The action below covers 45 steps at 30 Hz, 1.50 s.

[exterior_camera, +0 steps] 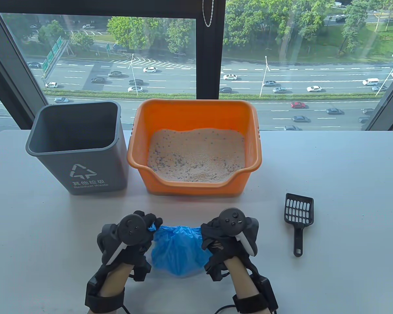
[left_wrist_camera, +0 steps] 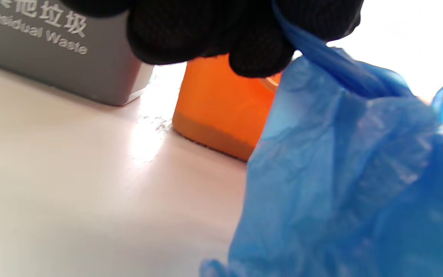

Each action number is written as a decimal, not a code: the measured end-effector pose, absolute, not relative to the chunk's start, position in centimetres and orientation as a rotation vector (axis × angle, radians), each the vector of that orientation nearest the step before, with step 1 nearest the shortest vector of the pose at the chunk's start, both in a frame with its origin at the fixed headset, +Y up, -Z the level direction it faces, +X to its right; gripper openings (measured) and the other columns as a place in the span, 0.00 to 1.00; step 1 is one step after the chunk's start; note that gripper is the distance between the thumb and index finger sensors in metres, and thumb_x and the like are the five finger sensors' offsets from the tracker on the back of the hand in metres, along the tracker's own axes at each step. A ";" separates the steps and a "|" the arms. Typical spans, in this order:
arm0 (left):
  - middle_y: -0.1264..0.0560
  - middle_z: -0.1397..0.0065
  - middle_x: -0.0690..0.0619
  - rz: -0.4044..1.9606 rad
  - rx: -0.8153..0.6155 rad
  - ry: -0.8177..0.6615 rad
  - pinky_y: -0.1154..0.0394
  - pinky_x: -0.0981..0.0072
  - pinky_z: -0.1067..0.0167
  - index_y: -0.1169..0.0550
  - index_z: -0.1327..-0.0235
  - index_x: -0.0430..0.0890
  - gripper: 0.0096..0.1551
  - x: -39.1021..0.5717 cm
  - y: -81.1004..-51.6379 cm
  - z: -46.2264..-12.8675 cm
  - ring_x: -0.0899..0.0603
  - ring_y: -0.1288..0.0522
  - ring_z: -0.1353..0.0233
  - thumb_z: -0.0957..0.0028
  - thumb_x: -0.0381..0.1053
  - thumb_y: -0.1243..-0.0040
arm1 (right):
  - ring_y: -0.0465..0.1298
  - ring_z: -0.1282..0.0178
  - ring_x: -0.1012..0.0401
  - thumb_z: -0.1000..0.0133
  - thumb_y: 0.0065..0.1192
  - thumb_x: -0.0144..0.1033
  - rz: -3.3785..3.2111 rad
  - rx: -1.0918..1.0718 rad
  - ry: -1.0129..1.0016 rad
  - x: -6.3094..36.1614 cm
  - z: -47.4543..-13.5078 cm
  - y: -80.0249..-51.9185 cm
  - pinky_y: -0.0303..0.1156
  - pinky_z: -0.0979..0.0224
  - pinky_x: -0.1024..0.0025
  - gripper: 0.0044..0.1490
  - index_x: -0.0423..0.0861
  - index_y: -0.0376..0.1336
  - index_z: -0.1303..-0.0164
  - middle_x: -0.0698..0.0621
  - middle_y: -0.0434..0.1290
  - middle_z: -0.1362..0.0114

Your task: Scoop cat litter

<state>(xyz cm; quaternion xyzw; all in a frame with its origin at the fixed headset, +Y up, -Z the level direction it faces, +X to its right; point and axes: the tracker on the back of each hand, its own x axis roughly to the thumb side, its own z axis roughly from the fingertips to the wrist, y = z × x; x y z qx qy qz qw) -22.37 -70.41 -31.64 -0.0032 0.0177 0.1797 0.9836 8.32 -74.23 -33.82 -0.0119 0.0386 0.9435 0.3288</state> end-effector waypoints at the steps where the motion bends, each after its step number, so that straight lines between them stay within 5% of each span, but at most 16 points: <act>1: 0.22 0.53 0.54 0.378 0.003 0.039 0.28 0.57 0.51 0.15 0.60 0.51 0.20 -22.8 -70.6 -31.8 0.49 0.22 0.56 0.48 0.61 0.47 | 0.76 0.64 0.53 0.49 0.65 0.39 2.485 -0.042 0.113 8.8 -34.0 -74.5 0.70 0.57 0.58 0.17 0.41 0.79 0.78 0.41 0.81 0.54; 9: 0.21 0.52 0.54 0.318 -0.066 0.094 0.28 0.57 0.51 0.15 0.59 0.52 0.20 -23.3 -70.9 -32.3 0.47 0.21 0.56 0.46 0.62 0.45 | 0.76 0.61 0.55 0.48 0.62 0.41 2.525 -0.035 0.071 8.9 -33.9 -74.3 0.71 0.55 0.58 0.17 0.43 0.78 0.73 0.42 0.79 0.51; 13: 0.28 0.29 0.45 0.438 0.111 -0.024 0.32 0.49 0.39 0.28 0.29 0.58 0.36 -22.4 -69.0 -30.7 0.38 0.26 0.35 0.49 0.72 0.51 | 0.75 0.58 0.54 0.48 0.62 0.44 2.460 0.039 0.054 8.5 -33.7 -74.1 0.70 0.52 0.57 0.18 0.44 0.77 0.66 0.41 0.78 0.46; 15: 0.33 0.22 0.44 0.439 0.152 -0.149 0.35 0.43 0.34 0.33 0.23 0.57 0.46 -20.2 -68.6 -29.9 0.35 0.31 0.28 0.54 0.77 0.51 | 0.75 0.57 0.54 0.48 0.62 0.44 2.462 0.080 0.002 8.0 -33.5 -73.6 0.70 0.52 0.57 0.19 0.44 0.77 0.64 0.41 0.78 0.45; 19: 0.49 0.10 0.42 0.227 -0.084 -0.288 0.42 0.31 0.29 0.51 0.16 0.56 0.63 -15.2 -70.3 -29.1 0.27 0.45 0.17 0.64 0.83 0.52 | 0.76 0.54 0.53 0.48 0.63 0.45 2.462 0.162 -0.100 7.2 -32.7 -72.1 0.70 0.50 0.56 0.19 0.45 0.76 0.60 0.41 0.77 0.42; 23: 0.60 0.11 0.38 0.046 -0.358 -0.356 0.47 0.24 0.29 0.61 0.19 0.50 0.70 -12.5 -73.7 -29.3 0.20 0.55 0.17 0.64 0.81 0.48 | 0.76 0.53 0.52 0.49 0.64 0.45 2.463 0.217 -0.200 6.7 -31.5 -70.7 0.69 0.49 0.54 0.20 0.46 0.77 0.59 0.40 0.77 0.41; 27: 0.52 0.12 0.41 -0.002 -0.418 -0.365 0.44 0.28 0.28 0.56 0.19 0.58 0.61 -11.7 -75.3 -29.4 0.21 0.50 0.18 0.59 0.75 0.43 | 0.77 0.51 0.50 0.50 0.65 0.46 2.579 0.311 -0.327 6.1 -29.8 -70.4 0.70 0.48 0.51 0.21 0.47 0.77 0.56 0.40 0.78 0.39; 30: 0.44 0.14 0.45 -0.042 -0.345 -0.320 0.38 0.34 0.29 0.47 0.22 0.65 0.46 -11.6 -75.4 -29.5 0.26 0.40 0.19 0.54 0.70 0.43 | 0.76 0.38 0.43 0.49 0.63 0.48 2.673 0.334 -0.361 6.1 -28.8 -70.8 0.69 0.41 0.43 0.26 0.49 0.74 0.45 0.41 0.76 0.30; 37: 0.26 0.25 0.50 0.010 -0.247 -0.219 0.23 0.53 0.44 0.30 0.34 0.67 0.26 -13.3 -74.7 -30.5 0.38 0.21 0.34 0.47 0.62 0.46 | 0.52 0.15 0.46 0.47 0.55 0.53 2.808 0.266 -0.233 7.4 -27.8 -72.9 0.52 0.25 0.32 0.38 0.51 0.59 0.27 0.46 0.54 0.14; 42: 0.18 0.40 0.50 0.133 -0.257 -0.149 0.18 0.63 0.59 0.25 0.39 0.62 0.22 -15.6 -73.1 -31.0 0.45 0.12 0.52 0.46 0.59 0.46 | 0.32 0.16 0.52 0.47 0.48 0.55 2.864 0.188 -0.016 8.0 -28.0 -74.6 0.34 0.22 0.34 0.42 0.54 0.45 0.23 0.52 0.35 0.13; 45: 0.16 0.45 0.49 0.268 -0.233 -0.120 0.16 0.66 0.64 0.24 0.39 0.59 0.22 -17.3 -71.2 -31.2 0.47 0.11 0.58 0.46 0.58 0.45 | 0.29 0.17 0.54 0.47 0.47 0.55 2.861 0.155 0.046 8.2 -28.0 -75.0 0.29 0.23 0.36 0.43 0.55 0.43 0.23 0.54 0.32 0.14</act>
